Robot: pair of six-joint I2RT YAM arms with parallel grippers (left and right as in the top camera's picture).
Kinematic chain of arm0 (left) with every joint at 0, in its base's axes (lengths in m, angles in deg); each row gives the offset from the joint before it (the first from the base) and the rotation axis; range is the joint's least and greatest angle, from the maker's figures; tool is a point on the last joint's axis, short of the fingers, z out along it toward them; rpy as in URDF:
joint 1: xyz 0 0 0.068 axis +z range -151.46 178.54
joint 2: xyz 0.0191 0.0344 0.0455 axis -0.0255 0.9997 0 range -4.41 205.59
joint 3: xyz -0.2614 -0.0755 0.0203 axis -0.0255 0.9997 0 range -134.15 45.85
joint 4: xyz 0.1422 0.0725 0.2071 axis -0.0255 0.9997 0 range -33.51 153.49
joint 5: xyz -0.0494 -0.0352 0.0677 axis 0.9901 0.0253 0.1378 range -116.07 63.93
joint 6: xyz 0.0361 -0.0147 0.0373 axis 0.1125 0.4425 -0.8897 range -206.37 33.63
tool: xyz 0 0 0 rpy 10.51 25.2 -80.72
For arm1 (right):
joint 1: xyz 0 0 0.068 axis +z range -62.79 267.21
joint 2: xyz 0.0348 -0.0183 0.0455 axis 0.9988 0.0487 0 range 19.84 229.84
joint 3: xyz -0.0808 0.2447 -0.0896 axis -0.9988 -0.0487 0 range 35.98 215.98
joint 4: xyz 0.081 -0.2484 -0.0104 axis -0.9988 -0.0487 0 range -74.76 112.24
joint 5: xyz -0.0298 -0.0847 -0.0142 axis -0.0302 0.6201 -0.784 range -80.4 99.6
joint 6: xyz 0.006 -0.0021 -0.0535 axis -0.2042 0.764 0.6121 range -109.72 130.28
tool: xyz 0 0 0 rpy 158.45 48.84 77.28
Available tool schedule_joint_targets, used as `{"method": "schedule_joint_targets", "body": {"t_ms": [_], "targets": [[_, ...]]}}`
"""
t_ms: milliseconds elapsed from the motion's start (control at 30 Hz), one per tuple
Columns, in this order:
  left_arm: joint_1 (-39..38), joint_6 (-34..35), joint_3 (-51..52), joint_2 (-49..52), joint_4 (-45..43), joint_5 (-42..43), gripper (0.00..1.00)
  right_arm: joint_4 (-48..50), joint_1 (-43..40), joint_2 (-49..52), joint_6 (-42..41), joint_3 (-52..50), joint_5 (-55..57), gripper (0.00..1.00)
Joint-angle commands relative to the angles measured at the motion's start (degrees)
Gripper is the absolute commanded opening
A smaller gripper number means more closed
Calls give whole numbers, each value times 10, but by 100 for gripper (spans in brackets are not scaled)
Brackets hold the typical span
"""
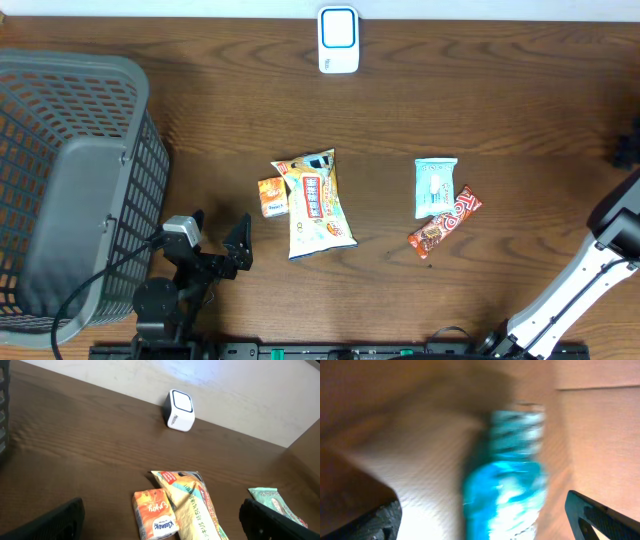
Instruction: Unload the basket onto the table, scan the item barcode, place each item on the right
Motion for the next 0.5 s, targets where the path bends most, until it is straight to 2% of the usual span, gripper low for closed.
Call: {"method": "schedule_joint_targets", "body": {"t_ms": [0, 100, 300, 467], "targets": [[-1, 3, 8, 1, 4, -3, 98, -10, 33, -24, -49, 12, -49, 99], [-1, 3, 8, 1, 4, -3, 98, -10, 56, -66, -62, 12, -79, 99], [-1, 3, 8, 1, 4, -3, 98, -7, 114, -196, -68, 12, -222, 99], [-1, 3, 8, 1, 4, -3, 98, -1, 178, -323, -169, 12, -247, 99]]}}
